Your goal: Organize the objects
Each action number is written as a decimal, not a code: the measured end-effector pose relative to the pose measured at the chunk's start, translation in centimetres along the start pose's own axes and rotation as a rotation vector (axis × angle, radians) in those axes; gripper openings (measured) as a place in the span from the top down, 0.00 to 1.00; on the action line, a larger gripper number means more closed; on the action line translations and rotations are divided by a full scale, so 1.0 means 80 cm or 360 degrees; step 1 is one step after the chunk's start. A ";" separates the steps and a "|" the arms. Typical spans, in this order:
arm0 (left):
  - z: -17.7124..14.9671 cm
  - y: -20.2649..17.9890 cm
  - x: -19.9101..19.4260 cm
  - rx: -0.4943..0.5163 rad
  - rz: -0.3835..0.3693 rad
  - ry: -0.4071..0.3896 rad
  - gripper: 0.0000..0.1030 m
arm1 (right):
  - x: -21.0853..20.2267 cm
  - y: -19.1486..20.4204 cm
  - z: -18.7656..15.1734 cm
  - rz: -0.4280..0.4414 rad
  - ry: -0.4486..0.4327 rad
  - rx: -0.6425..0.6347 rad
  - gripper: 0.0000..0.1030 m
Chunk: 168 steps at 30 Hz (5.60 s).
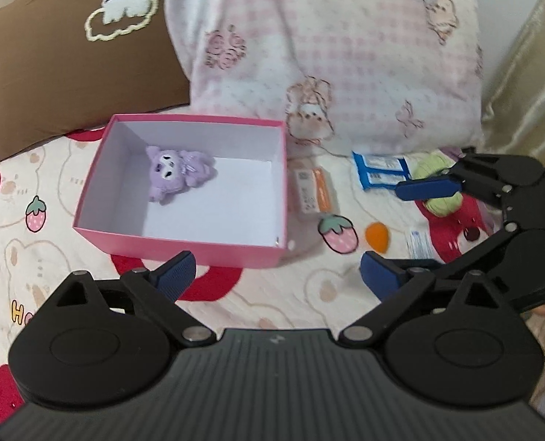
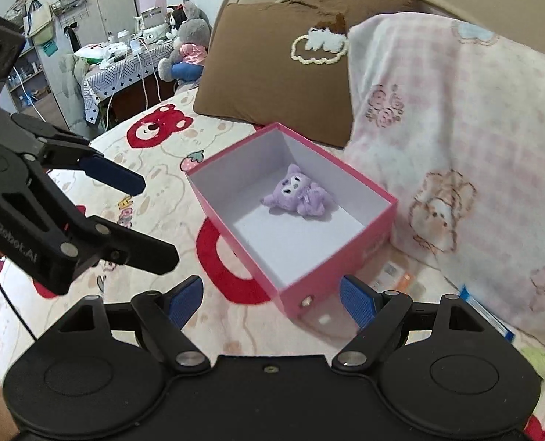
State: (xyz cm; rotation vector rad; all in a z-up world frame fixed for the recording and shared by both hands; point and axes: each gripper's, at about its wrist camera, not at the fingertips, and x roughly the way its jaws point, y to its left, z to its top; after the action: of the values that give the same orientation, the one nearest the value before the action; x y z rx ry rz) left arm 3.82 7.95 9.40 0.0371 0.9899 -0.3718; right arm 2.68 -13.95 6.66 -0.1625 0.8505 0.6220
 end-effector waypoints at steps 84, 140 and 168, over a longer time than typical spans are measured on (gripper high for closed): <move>-0.067 -0.250 0.317 0.0199 -0.0478 0.0023 0.20 | 0.054 -0.143 -0.292 -0.0591 -0.0303 0.0446 0.22; -0.095 -0.229 0.307 -0.0031 -0.0496 0.0094 0.68 | 0.072 -0.119 -0.284 -0.0496 -0.0165 0.0349 0.49; -0.097 -0.182 0.218 -0.0083 -0.0520 0.0220 0.68 | 0.024 -0.059 -0.249 -0.0308 -0.0188 0.0495 0.49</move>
State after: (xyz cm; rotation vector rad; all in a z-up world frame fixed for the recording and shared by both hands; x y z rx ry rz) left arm 1.37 -9.21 -7.23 -0.1497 1.1445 -0.6489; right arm -6.68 -24.39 -8.40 0.0730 0.7956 0.3093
